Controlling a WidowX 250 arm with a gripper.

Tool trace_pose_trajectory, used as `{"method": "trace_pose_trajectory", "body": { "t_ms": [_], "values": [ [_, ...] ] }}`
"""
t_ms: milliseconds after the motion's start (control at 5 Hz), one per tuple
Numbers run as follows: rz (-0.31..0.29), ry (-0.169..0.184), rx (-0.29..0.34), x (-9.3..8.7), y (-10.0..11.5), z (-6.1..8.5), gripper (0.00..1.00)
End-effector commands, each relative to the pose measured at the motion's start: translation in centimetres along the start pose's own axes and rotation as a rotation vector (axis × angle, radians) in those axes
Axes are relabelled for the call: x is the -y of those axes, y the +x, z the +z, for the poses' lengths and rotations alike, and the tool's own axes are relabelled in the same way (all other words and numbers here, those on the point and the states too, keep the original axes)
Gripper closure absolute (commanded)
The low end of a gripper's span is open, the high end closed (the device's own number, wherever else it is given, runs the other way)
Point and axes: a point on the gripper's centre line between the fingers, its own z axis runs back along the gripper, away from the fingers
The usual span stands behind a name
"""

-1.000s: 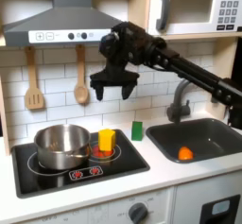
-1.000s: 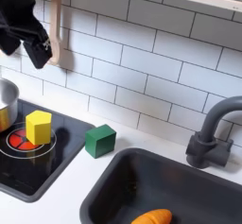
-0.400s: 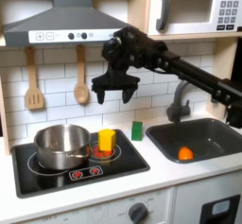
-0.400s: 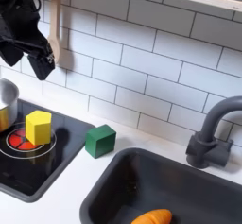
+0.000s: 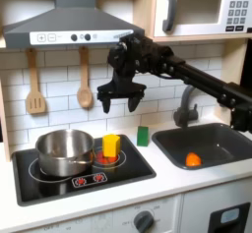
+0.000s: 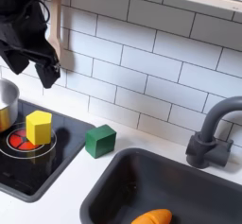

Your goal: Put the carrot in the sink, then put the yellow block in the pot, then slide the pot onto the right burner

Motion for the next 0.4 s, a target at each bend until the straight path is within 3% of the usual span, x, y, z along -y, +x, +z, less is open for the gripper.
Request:
{"method": "trace_pose_trajectory", "body": {
  "t_ms": [0, 200],
  "values": [
    [0.219, 0.065, -0.035, 0.42, 0.11, 0.52, 0.00],
    [0.220, 0.060, -0.044, 0.31, -0.04, 0.33, 0.00]
  ]
}}
